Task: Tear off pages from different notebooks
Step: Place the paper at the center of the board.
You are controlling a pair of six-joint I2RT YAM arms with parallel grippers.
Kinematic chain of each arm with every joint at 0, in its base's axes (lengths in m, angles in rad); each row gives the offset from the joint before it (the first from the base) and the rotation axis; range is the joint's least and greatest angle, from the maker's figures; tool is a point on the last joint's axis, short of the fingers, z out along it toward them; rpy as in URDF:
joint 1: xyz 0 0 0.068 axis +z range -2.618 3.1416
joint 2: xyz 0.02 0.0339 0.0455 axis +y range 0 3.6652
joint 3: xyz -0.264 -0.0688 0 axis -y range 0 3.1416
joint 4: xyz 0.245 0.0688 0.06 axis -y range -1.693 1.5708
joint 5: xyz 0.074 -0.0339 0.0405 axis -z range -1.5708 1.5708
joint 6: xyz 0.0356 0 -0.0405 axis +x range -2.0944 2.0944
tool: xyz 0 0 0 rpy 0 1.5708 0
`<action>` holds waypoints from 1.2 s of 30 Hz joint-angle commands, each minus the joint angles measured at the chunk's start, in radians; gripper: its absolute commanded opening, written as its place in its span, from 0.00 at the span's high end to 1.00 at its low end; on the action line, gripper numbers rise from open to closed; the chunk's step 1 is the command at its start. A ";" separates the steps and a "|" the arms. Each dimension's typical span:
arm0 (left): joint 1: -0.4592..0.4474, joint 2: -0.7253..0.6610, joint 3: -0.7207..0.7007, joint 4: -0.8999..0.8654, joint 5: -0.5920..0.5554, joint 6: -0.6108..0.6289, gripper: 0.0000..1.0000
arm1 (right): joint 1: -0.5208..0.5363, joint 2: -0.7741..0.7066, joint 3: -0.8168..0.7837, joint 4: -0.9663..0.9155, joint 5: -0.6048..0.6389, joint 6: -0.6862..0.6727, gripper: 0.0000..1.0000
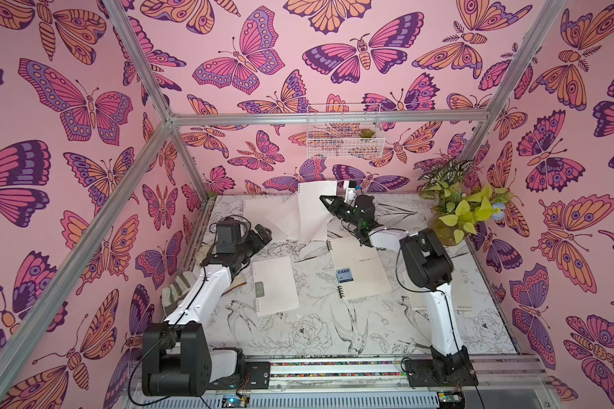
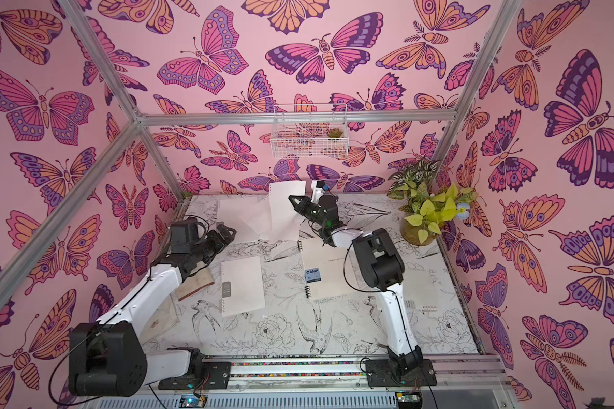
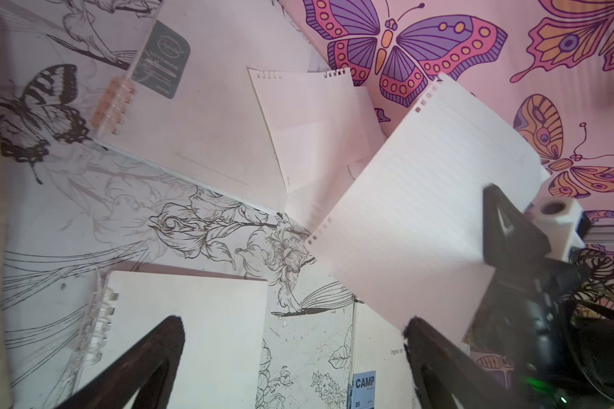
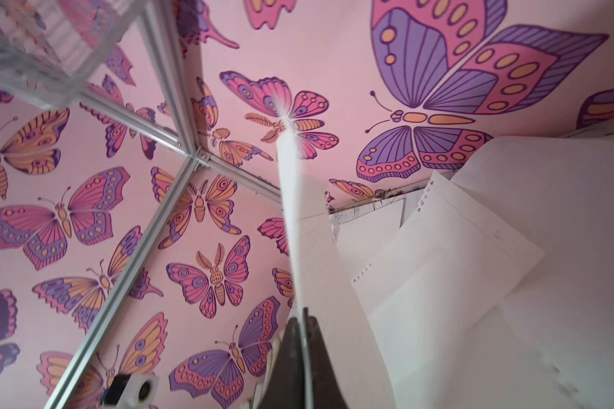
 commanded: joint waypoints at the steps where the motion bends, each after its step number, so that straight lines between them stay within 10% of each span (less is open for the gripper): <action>1: 0.033 -0.014 -0.019 -0.038 -0.018 0.063 0.00 | -0.003 0.110 0.198 -0.043 0.030 0.017 0.99; 21: 0.080 -0.014 0.001 -0.142 -0.110 0.138 0.00 | -0.076 0.024 0.437 -1.116 0.215 -0.515 0.01; 31: 0.080 -0.182 -0.127 -0.135 -0.359 0.244 0.00 | -0.046 -0.594 -0.383 -0.982 0.412 -0.677 0.01; 36: 0.078 -0.238 -0.356 0.156 -0.425 0.462 0.00 | -0.049 -0.993 -0.767 -0.917 0.745 -0.730 0.01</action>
